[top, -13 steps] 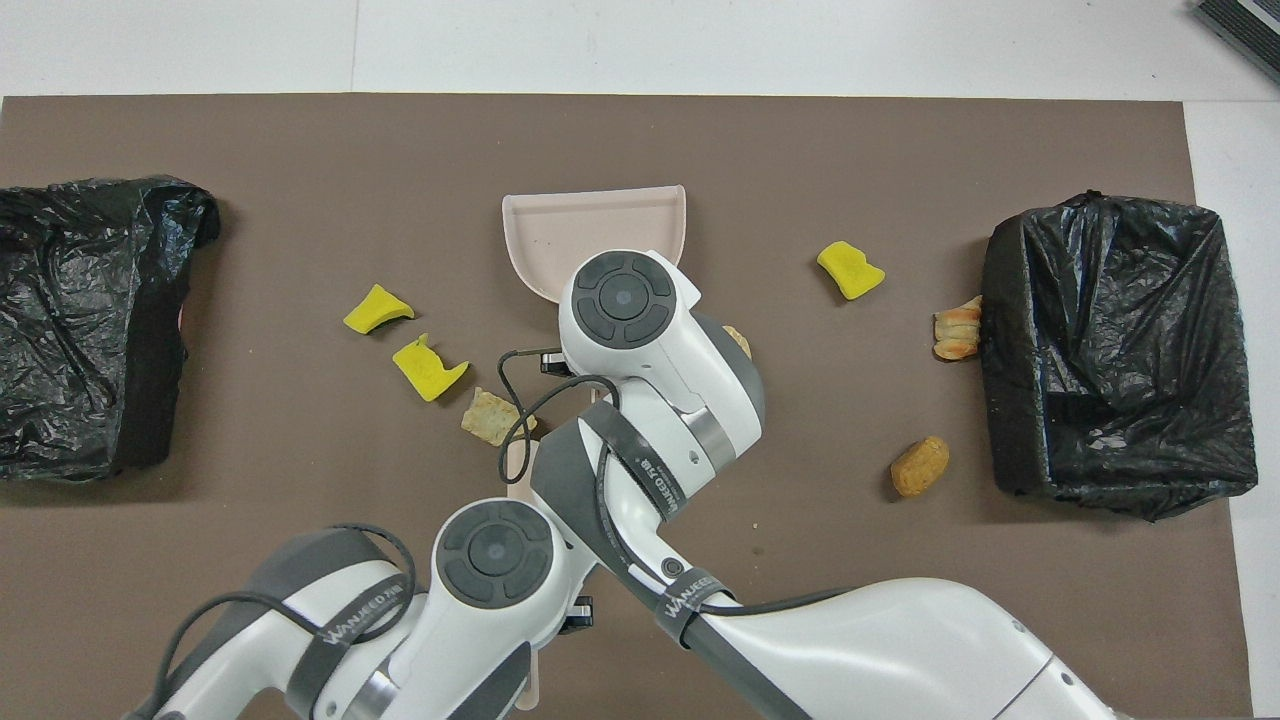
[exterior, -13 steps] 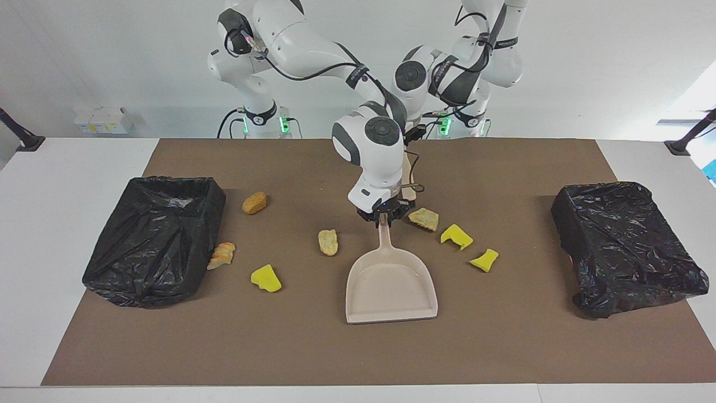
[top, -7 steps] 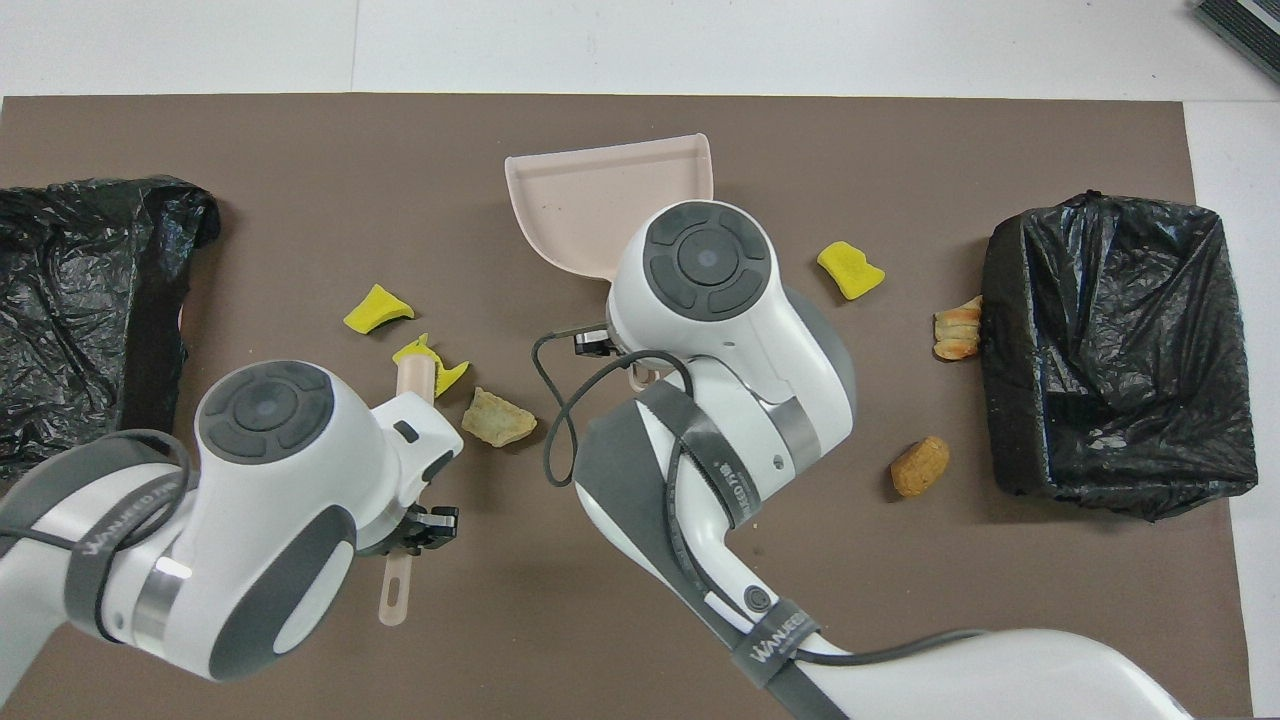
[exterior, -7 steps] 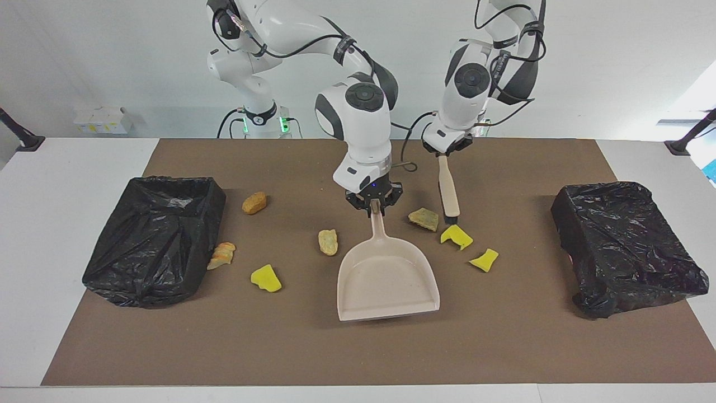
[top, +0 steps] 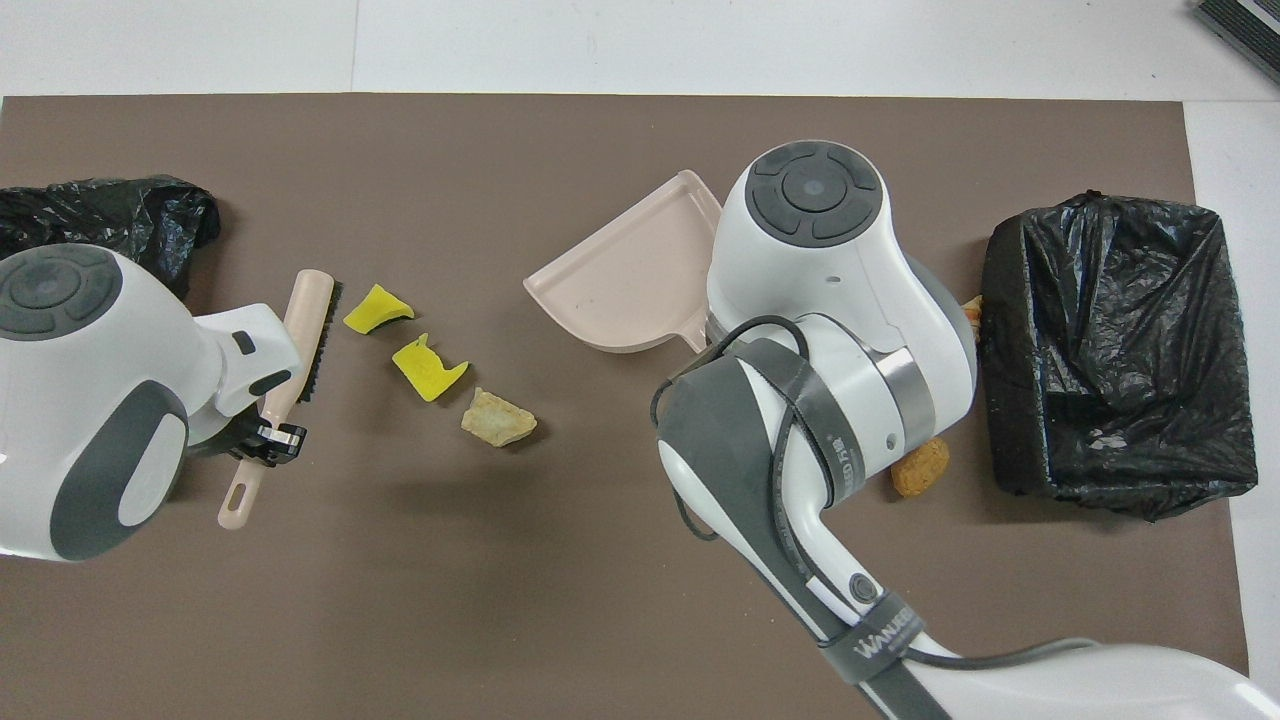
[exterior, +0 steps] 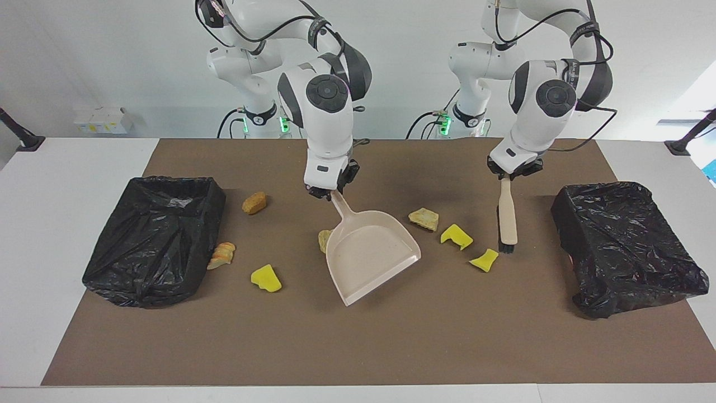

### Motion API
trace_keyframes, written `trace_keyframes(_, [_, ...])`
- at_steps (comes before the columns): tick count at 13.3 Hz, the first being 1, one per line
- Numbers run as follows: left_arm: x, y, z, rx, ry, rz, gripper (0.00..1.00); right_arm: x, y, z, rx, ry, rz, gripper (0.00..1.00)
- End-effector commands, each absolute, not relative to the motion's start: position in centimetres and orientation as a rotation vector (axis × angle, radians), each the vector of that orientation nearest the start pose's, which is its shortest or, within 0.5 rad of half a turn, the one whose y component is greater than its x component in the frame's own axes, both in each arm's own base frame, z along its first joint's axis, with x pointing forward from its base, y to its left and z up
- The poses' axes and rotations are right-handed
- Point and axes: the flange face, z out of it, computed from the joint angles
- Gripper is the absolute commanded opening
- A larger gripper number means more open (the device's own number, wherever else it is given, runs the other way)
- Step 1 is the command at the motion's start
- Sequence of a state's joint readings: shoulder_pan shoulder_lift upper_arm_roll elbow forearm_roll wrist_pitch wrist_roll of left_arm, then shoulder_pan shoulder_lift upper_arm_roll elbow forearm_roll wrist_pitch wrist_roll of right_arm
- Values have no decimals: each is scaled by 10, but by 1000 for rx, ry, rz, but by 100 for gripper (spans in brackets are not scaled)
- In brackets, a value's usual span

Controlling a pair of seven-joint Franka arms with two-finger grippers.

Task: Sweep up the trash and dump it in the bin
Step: 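Lift the brush with the left gripper while the right gripper moves the dustpan, then sweep the yellow sponges and crumbs into the dustpan with the left gripper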

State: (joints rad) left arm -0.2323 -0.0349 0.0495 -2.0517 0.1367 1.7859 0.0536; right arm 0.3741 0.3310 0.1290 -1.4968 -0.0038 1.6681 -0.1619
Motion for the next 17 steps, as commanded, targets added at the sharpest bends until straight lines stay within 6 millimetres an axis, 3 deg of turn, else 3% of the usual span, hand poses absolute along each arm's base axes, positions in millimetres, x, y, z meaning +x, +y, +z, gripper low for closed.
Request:
trace_keyframes(1, [534, -52, 420, -2927, 498, 289, 0, 541, 287, 467, -2847, -1379, 321, 0])
trace_keyframes(3, [543, -34, 405, -2913, 488, 250, 0, 521, 286, 458, -2771, -1546, 345, 0])
trace_keyframes(5, [548, -28, 386, -2915, 484, 266, 0, 501, 279, 444, -2719, -1672, 355, 0])
trace_keyframes(8, [537, -30, 371, -2913, 494, 308, 0, 487, 272, 416, -2603, -1847, 326, 0])
trace_keyframes(10, [531, -32, 360, -2911, 501, 342, 0, 482, 282, 400, -2579, -1911, 286, 0])
trace_keyframes(11, [527, -34, 358, -2908, 510, 357, 0, 477, 292, 397, -2563, -1942, 288, 0])
trace_keyframes(14, [516, -48, 357, -2894, 552, 415, 0, 480, 294, 389, -2540, -2051, 265, 0])
trace_keyframes(17, [501, -80, 355, -2909, 602, 471, 0, 480, 300, 383, -2540, -2054, 253, 0])
